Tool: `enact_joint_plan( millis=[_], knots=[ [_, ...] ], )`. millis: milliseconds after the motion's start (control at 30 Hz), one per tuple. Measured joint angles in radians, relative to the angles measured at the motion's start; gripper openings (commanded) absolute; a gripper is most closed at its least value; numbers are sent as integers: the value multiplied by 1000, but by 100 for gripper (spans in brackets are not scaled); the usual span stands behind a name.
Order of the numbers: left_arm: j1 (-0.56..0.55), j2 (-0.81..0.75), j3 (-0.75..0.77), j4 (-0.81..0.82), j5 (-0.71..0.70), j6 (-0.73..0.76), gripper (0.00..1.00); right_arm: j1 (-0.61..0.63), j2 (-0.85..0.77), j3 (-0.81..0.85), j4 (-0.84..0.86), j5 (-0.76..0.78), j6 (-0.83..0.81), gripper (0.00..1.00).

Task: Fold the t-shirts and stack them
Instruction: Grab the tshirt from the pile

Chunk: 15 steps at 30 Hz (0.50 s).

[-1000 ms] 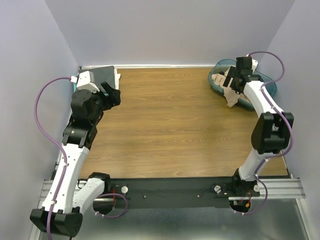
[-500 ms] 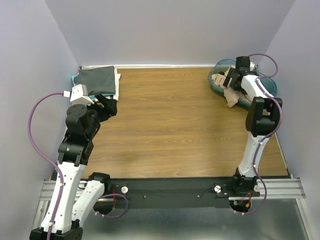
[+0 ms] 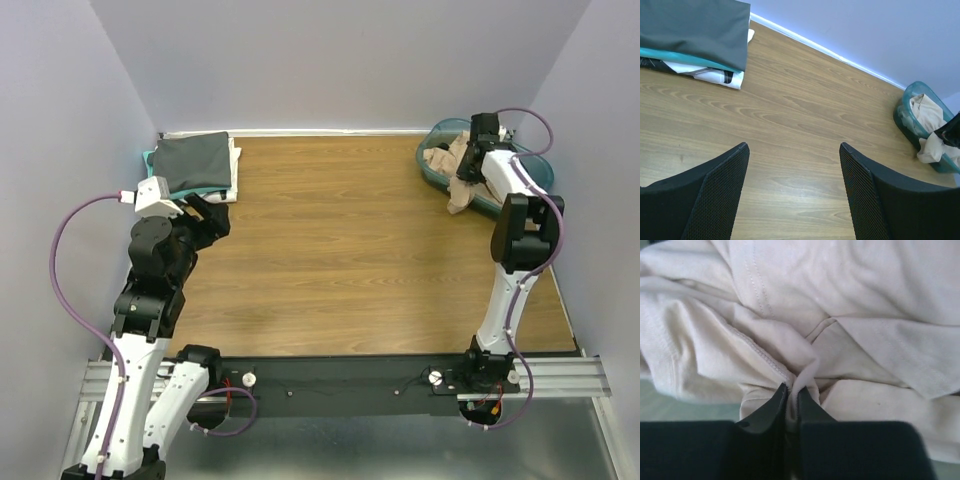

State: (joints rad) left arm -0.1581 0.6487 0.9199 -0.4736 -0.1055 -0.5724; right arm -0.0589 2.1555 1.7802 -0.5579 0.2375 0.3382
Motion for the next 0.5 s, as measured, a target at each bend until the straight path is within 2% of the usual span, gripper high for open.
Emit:
enact_joint_plan(
  millis=[33, 233, 500],
  knots=[
    [0, -3, -6, 2, 0, 0, 81, 0, -10, 0, -3, 0, -6, 1],
    [0, 48, -34, 80, 2, 11, 81, 0, -201, -46, -13, 1, -24, 0],
    [0, 302, -34, 305, 60, 74, 82, 0, -560, -112, -27, -74, 10, 0]
  ],
)
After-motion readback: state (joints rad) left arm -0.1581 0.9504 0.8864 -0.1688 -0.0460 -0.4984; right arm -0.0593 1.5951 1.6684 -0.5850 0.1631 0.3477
